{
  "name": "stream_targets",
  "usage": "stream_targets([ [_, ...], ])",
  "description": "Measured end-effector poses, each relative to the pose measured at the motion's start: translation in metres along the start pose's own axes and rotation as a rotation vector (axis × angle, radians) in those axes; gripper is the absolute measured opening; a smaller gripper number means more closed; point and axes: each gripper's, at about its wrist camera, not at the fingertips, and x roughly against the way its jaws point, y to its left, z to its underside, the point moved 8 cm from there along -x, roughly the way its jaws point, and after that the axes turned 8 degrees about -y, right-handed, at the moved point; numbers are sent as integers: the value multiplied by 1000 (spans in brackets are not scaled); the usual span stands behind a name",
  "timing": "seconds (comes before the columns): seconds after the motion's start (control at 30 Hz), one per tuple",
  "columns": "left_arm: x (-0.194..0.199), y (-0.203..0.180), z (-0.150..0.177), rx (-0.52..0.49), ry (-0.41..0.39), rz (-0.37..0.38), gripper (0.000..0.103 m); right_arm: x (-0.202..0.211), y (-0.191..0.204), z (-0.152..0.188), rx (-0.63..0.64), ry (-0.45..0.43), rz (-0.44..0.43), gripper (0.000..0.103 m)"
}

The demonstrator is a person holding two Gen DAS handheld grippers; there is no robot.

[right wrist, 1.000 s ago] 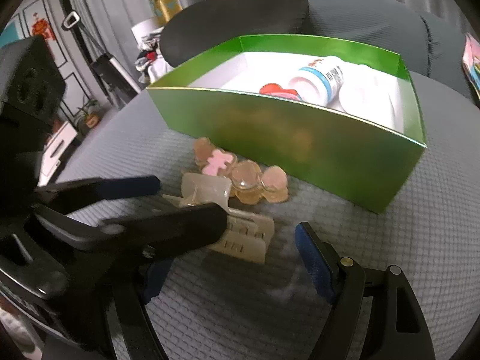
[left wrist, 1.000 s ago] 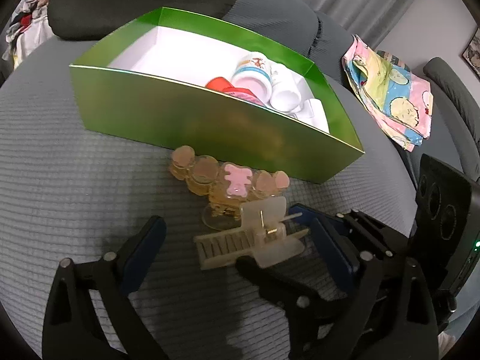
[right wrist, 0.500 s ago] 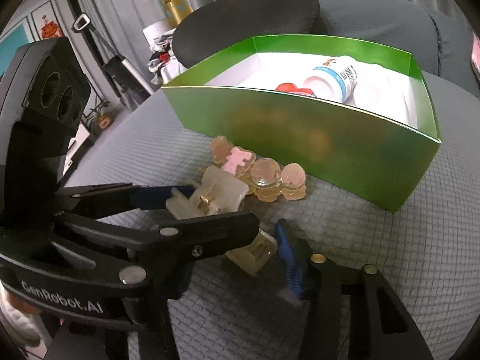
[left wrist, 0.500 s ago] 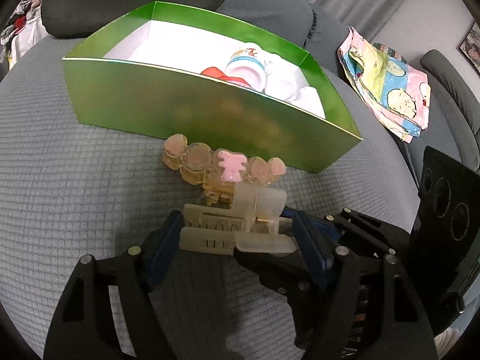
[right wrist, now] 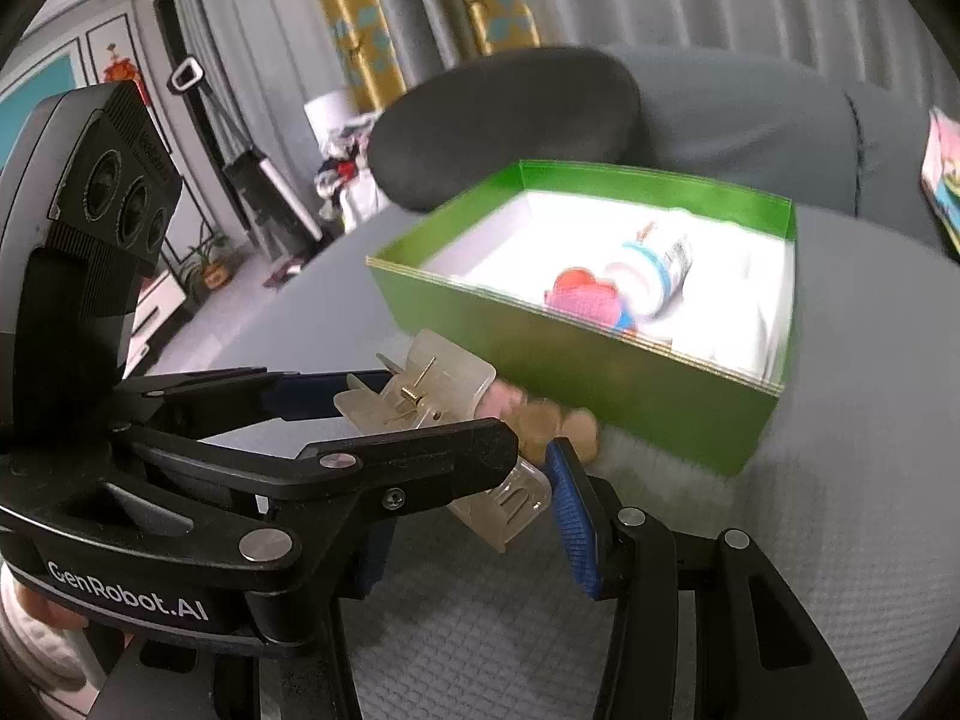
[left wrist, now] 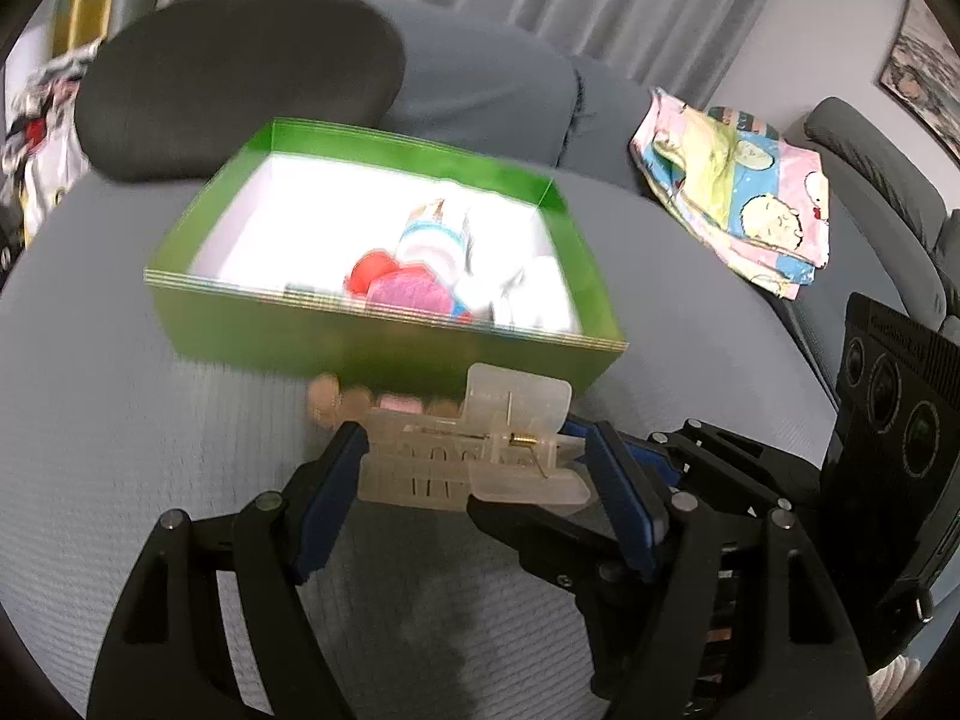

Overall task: Organize rigid objects
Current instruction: 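Carry the hair clip over the green box and release it inside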

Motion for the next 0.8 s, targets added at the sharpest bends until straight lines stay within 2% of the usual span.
stream_targets([
  [0.3,-7,-4,-57,-40,-64,10,76,-1,-16,-59,17,-86,23,50],
  [0.5,-19,1,-85,-32,-80,13,77,-16,-27,-86,32,-108,34,50],
  [0.8,-51,15,-90,-4,-36,9,77,-48,-50,-88,2,-75,34,50],
])
